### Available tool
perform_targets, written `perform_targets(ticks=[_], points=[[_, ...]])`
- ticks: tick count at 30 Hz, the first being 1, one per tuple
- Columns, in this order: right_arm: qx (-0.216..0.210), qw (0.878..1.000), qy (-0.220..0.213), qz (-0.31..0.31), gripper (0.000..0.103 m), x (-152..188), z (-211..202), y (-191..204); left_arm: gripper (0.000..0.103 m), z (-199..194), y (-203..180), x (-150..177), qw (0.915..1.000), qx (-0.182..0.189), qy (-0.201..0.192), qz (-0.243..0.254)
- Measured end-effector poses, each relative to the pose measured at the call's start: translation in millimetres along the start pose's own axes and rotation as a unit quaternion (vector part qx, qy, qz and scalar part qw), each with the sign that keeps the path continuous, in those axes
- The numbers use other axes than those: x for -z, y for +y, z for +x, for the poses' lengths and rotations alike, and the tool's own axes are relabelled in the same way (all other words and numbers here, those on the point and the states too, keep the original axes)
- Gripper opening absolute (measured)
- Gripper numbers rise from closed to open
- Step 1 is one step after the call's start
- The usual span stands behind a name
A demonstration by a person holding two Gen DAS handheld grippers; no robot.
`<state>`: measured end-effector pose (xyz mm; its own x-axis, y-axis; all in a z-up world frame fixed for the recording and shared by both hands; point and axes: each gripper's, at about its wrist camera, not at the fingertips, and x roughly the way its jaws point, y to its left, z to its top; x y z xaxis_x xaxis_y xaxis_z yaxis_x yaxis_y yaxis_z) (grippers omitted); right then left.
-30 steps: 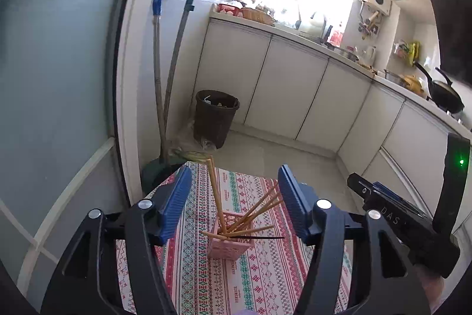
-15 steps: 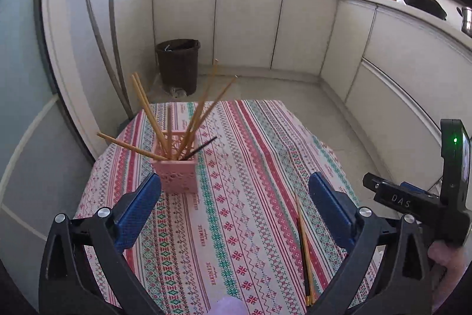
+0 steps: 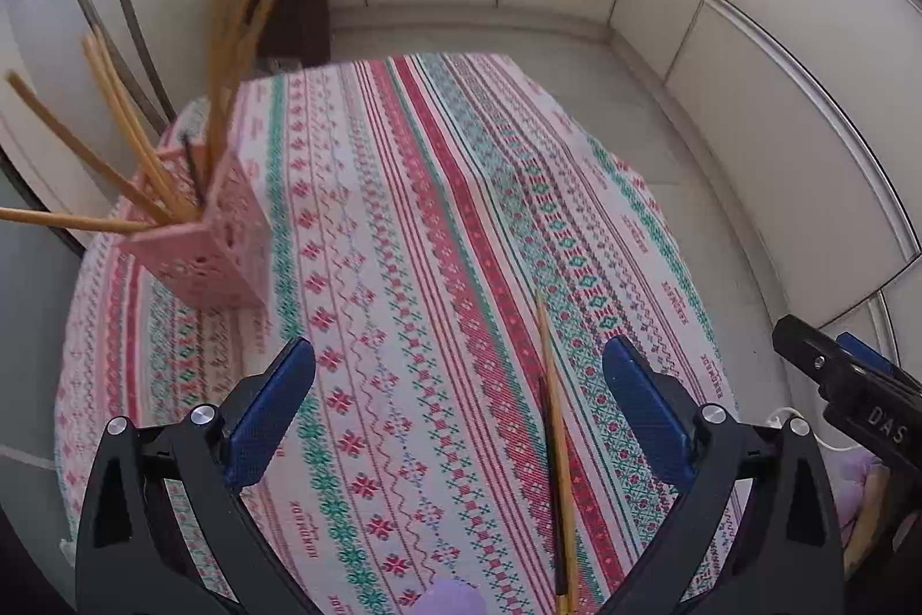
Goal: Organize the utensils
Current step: 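Move both open tools back to the chopstick pile, then lower the open left tool around a wooden chopstick and close on it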
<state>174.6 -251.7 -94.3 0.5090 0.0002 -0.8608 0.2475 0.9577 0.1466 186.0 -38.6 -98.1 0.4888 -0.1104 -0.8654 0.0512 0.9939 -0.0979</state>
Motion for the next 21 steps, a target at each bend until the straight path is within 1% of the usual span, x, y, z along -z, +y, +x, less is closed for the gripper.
perform_targets(ticks=[2, 4, 6, 8, 12, 14, 16, 17, 18, 19, 21], points=[[0.0, 1.0, 0.007, 0.006, 0.096, -1, 4, -4, 0.095, 22, 3, -3, 0.9986, 0.027, 0.039, -0.02], [-0.004, 1.0, 0.015, 0.017, 0.096, -2, 7, -10, 0.095, 37, 5, -5, 0.9964, 0.039, 0.067, -0.034], [-0.012, 0.999, 0.022, 0.03, 0.096, -3, 8, -16, 0.094, 52, 6, -3, 0.9943, 0.042, 0.09, -0.041], [-0.016, 0.999, 0.028, 0.04, 0.096, -4, 11, -20, 0.092, 65, 7, -1, 0.9932, 0.035, 0.103, -0.042], [-0.015, 0.998, 0.034, 0.051, 0.096, -4, 15, -26, 0.083, 89, 8, 1, 0.9886, 0.04, 0.132, -0.061], [-0.015, 0.998, 0.037, 0.054, 0.096, -4, 17, -27, 0.08, 99, 9, 0, 0.9867, 0.043, 0.137, -0.076], [-0.015, 0.998, 0.038, 0.055, 0.096, -4, 17, -28, 0.075, 106, 8, -1, 0.9861, 0.045, 0.139, -0.08], [-0.014, 0.998, 0.037, 0.056, 0.096, -4, 17, -29, 0.075, 109, 5, -2, 0.9868, 0.042, 0.136, -0.077], [-0.012, 0.998, 0.036, 0.057, 0.096, -5, 18, -30, 0.071, 110, 2, -2, 0.9884, 0.037, 0.13, -0.07], [-0.011, 0.997, 0.036, 0.06, 0.096, -5, 18, -32, 0.065, 111, -3, -3, 0.9898, 0.034, 0.124, -0.061], [-0.008, 0.997, 0.035, 0.069, 0.096, -6, 18, -36, 0.062, 114, -13, -4, 0.9914, 0.03, 0.121, -0.04]])
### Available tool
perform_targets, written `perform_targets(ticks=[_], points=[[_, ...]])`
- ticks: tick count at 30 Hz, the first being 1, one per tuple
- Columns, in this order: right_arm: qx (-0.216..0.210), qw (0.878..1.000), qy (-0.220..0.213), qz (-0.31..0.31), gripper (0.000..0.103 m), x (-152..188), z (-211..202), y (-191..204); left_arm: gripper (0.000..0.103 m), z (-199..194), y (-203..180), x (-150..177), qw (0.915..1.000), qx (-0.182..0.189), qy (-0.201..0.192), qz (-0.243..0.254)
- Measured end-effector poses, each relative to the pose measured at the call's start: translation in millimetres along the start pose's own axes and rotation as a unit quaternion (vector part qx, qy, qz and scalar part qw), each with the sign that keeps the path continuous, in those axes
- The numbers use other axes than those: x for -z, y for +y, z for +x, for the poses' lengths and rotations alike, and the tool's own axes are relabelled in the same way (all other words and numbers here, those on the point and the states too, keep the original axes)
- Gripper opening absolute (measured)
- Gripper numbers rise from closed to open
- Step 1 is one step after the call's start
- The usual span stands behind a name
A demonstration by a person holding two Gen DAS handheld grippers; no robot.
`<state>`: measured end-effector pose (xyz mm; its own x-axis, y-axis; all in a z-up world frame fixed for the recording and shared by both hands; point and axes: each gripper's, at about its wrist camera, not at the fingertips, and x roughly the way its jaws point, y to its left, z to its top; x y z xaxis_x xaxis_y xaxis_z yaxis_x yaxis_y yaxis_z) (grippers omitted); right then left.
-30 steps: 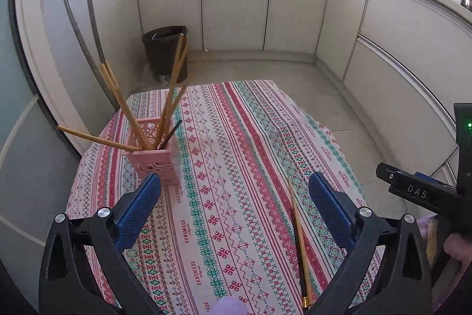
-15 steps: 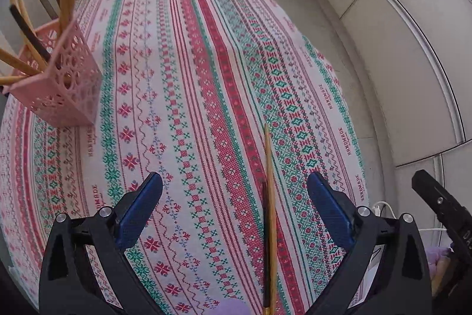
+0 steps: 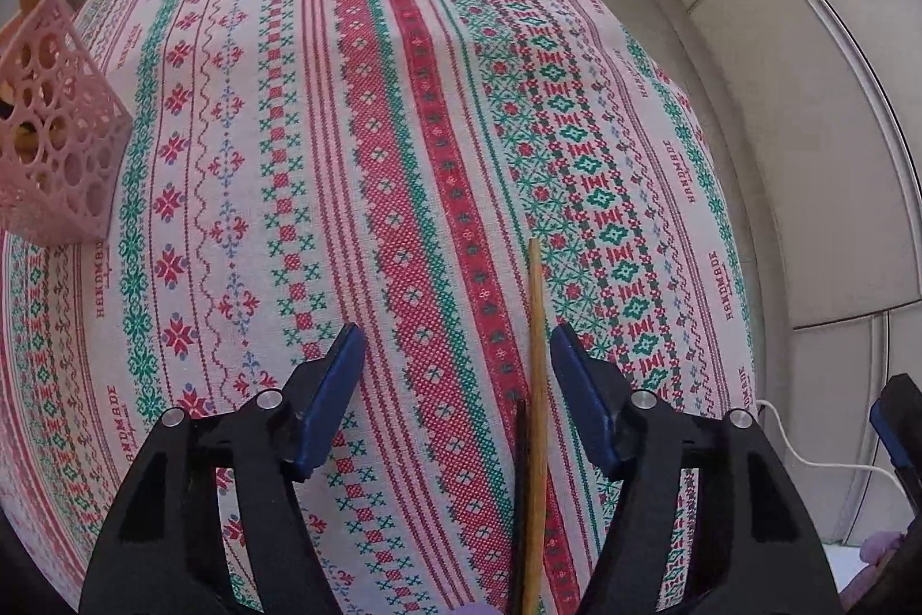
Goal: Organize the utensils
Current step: 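Lower the open left tool around a wooden chopstick and close on it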
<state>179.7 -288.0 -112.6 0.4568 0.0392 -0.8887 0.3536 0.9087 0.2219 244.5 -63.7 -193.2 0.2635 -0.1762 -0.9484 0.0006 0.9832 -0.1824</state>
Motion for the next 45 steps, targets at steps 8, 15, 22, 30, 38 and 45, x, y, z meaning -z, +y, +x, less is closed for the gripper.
perform_targets(ticks=[8, 15, 22, 30, 38, 45], points=[[-0.017, 0.999, 0.018, 0.021, 0.096, -2, 4, -7, 0.059, 0, -14, 5, 0.999, -0.037, 0.016, 0.022], [-0.018, 0.999, 0.018, 0.019, 0.096, -2, 4, -5, 0.059, -4, -16, 21, 0.9968, -0.059, 0.026, 0.048], [-0.014, 1.0, 0.02, 0.019, 0.096, -3, 7, -5, 0.053, 0, -39, 37, 0.9941, -0.072, 0.03, 0.075], [-0.023, 0.999, 0.021, 0.026, 0.096, -4, 6, -7, 0.053, -27, -24, 33, 0.9971, -0.039, 0.038, 0.052], [-0.026, 0.999, 0.024, 0.022, 0.096, -2, 6, -5, 0.053, -11, -19, 42, 0.9955, -0.05, 0.053, 0.062], [-0.026, 0.999, 0.028, 0.026, 0.096, -2, 9, -6, 0.026, -3, -56, 56, 0.9904, -0.069, 0.032, 0.116]])
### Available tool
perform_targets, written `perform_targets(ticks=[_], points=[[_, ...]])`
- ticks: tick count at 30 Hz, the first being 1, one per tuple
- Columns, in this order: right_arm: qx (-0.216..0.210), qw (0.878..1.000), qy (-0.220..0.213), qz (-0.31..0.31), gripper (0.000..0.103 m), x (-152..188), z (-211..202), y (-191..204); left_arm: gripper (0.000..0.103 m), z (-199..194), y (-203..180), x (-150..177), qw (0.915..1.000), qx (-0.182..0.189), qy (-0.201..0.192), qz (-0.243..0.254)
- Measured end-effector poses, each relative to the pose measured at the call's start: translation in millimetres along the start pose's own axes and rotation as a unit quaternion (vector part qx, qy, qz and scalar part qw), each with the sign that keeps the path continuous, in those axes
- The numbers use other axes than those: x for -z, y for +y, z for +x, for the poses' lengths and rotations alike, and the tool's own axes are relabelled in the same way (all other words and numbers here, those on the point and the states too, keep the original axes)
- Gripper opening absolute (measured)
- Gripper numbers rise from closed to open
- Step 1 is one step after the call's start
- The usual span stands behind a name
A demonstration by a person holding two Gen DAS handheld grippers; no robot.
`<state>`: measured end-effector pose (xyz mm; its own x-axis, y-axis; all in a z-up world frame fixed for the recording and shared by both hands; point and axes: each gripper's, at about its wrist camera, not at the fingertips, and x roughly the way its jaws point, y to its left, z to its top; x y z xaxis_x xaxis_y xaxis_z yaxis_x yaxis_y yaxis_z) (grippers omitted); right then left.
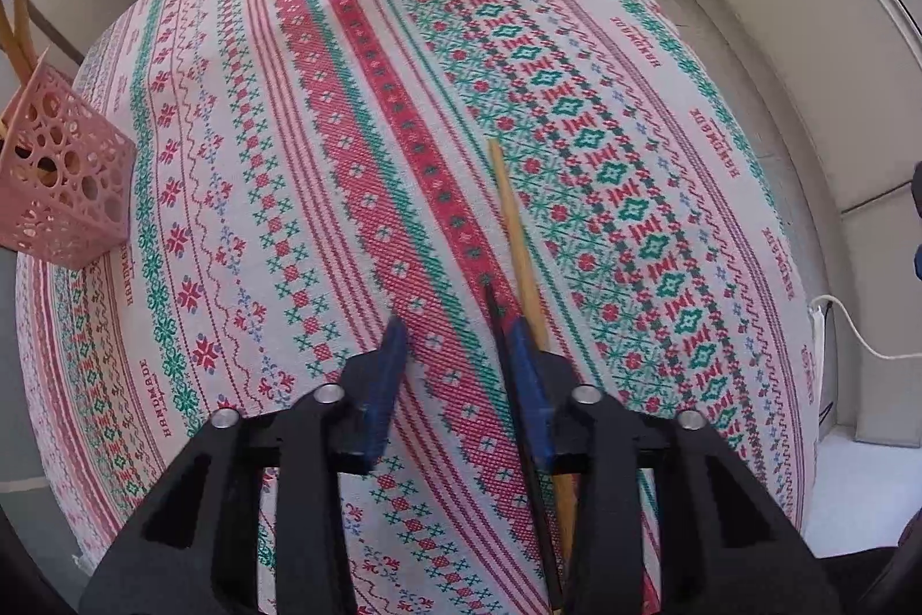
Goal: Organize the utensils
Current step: 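Lower the open left tool around a wooden chopstick and close on it, then close the right tool on a wooden chopstick while the left tool holds its chopstick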
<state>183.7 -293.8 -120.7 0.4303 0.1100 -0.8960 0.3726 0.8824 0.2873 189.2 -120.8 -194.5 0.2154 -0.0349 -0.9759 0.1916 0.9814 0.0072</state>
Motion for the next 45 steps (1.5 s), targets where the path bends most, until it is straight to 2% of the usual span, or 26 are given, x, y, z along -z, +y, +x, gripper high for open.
perform_targets(ticks=[1, 3, 7, 10, 15, 18, 21, 22, 25, 26, 27, 29, 33, 37, 45], points=[[-0.001, 1.0, 0.0, 0.0, 0.096, -1, 0, 0, 0.014, 0, -2, 1, 0.9999, 0.011, 0.002, 0.001], [-0.004, 1.0, -0.002, -0.001, 0.096, -1, 0, 2, 0.007, 0, -2, 4, 0.9997, 0.022, 0.006, -0.006], [-0.011, 1.0, 0.001, -0.005, 0.096, -2, 3, 9, 0.004, 1, 20, 12, 0.9974, 0.062, 0.012, -0.032], [-0.01, 1.0, 0.007, -0.019, 0.096, -3, 14, 24, 0.003, 1, 40, 20, 0.9954, 0.084, 0.0, -0.045], [-0.012, 0.997, 0.019, -0.069, 0.096, -4, 42, 72, 0.004, -11, 76, 39, 0.9967, 0.065, -0.016, -0.047], [0.005, 0.994, 0.018, -0.11, 0.096, 2, 63, 107, 0.004, -29, 93, 56, 0.9966, 0.055, -0.031, -0.052], [0.018, 0.99, 0.038, -0.138, 0.093, 13, 88, 133, 0.004, -46, 110, 68, 0.9966, 0.043, -0.047, -0.051], [0.025, 0.988, 0.042, -0.148, 0.085, 17, 94, 139, 0.004, -52, 115, 73, 0.9964, 0.041, -0.052, -0.052], [0.052, 0.978, 0.067, -0.19, 0.049, 32, 118, 157, 0.004, -69, 127, 85, 0.9955, 0.031, -0.071, -0.053], [0.057, 0.978, 0.049, -0.197, 0.032, 35, 118, 160, 0.004, -76, 124, 85, 0.9952, 0.029, -0.077, -0.053], [0.049, 0.978, 0.046, -0.199, 0.029, 38, 118, 163, 0.004, -81, 128, 88, 0.9947, 0.029, -0.083, -0.054], [0.036, 0.98, 0.049, -0.191, 0.01, 39, 117, 165, 0.005, -90, 141, 84, 0.9936, 0.028, -0.093, -0.057], [0.024, 0.983, 0.048, -0.177, 0.006, 43, 115, 163, 0.005, -115, 148, 85, 0.9913, 0.028, -0.111, -0.064], [-0.008, 0.986, 0.051, -0.158, 0.005, 48, 109, 163, 0.005, -122, 157, 84, 0.9891, 0.027, -0.125, -0.072], [-0.069, 0.983, -0.022, -0.171, 0.005, 56, 32, 170, 0.005, -151, 176, 97, 0.9827, 0.032, -0.163, -0.082]])
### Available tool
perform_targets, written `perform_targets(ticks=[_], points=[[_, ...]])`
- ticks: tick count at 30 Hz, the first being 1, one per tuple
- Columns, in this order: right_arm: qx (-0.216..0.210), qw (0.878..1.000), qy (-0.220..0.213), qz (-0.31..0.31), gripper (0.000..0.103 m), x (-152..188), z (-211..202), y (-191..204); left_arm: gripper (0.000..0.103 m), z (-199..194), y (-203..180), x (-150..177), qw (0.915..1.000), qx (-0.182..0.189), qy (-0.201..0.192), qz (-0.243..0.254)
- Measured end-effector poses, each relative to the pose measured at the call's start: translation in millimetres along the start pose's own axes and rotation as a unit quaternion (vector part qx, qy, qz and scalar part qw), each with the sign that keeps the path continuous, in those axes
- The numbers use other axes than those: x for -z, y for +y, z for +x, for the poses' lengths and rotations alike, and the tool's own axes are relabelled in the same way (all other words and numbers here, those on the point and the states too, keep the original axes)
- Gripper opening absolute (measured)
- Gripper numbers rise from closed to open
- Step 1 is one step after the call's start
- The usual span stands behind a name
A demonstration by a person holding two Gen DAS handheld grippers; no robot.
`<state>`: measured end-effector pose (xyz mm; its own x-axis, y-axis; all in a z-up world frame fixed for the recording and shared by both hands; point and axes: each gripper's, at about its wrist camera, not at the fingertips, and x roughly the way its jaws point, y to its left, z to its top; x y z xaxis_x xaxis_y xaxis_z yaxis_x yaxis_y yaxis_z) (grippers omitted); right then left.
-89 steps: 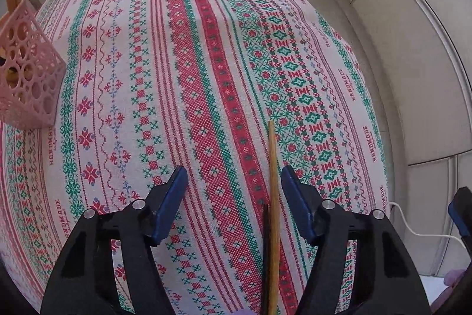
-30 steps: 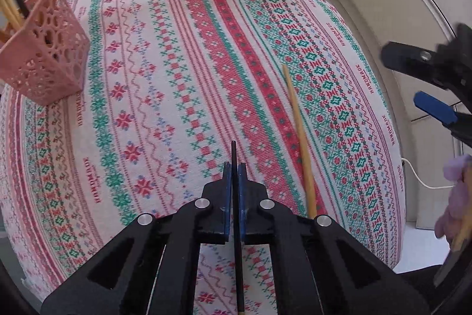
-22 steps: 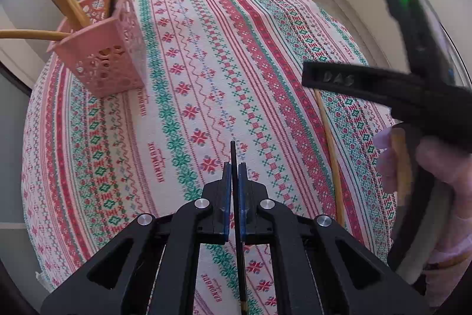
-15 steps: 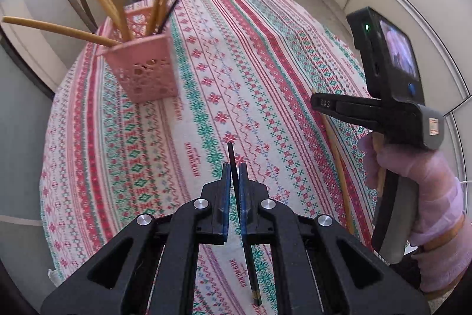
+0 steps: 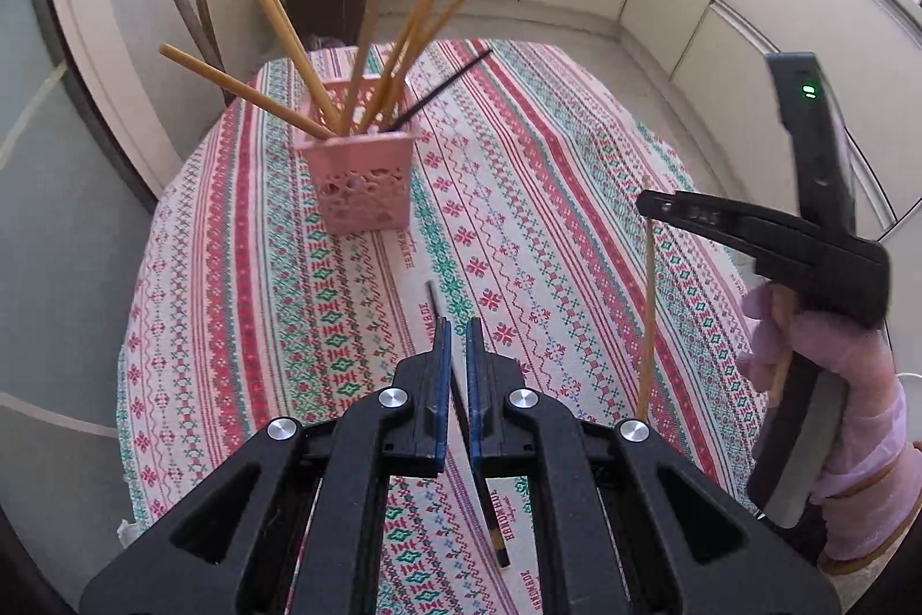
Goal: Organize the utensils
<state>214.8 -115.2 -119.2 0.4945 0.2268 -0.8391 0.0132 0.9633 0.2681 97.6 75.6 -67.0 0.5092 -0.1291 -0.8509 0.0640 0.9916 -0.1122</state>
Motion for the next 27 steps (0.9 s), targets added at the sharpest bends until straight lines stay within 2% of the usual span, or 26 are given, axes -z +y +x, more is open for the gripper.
perform_targets(ticks=[9, 12, 14, 15, 17, 19, 20, 22, 24, 27], points=[[-0.043, 0.997, -0.068, -0.016, 0.005, -1, -80, 3, 0.005, -46, 14, -6, 0.9985, 0.013, -0.052, -0.011], [-0.046, 0.996, -0.077, -0.013, 0.005, 1, -92, -3, 0.005, -33, 17, -5, 0.9996, 0.017, -0.016, -0.016], [-0.041, 0.996, -0.075, -0.005, 0.005, 3, -90, -8, 0.006, -2, 21, -1, 0.9986, 0.024, 0.033, -0.033], [-0.04, 0.997, -0.07, -0.001, 0.005, 3, -87, -10, 0.01, 17, 23, 1, 0.9973, 0.02, 0.057, -0.041], [-0.045, 0.997, -0.062, 0.005, 0.005, 2, -84, -13, 0.011, 51, 25, 6, 0.9943, -0.001, 0.093, -0.052], [-0.047, 0.997, -0.063, 0.001, 0.005, 2, -85, -11, 0.022, 80, 26, 7, 0.9911, -0.013, 0.116, -0.064], [-0.048, 0.997, -0.063, -0.003, 0.005, 3, -86, -10, 0.025, 92, 26, 6, 0.9896, -0.015, 0.125, -0.069], [-0.046, 0.997, -0.066, -0.013, 0.005, 5, -89, -7, 0.041, 107, 24, 3, 0.9876, -0.025, 0.131, -0.083], [-0.046, 0.997, -0.067, -0.017, 0.005, 7, -89, -6, 0.046, 120, 22, -2, 0.9873, -0.031, 0.128, -0.089], [-0.045, 0.997, -0.065, -0.019, 0.006, 9, -90, -8, 0.046, 138, 20, -3, 0.9848, -0.052, 0.136, -0.094]])
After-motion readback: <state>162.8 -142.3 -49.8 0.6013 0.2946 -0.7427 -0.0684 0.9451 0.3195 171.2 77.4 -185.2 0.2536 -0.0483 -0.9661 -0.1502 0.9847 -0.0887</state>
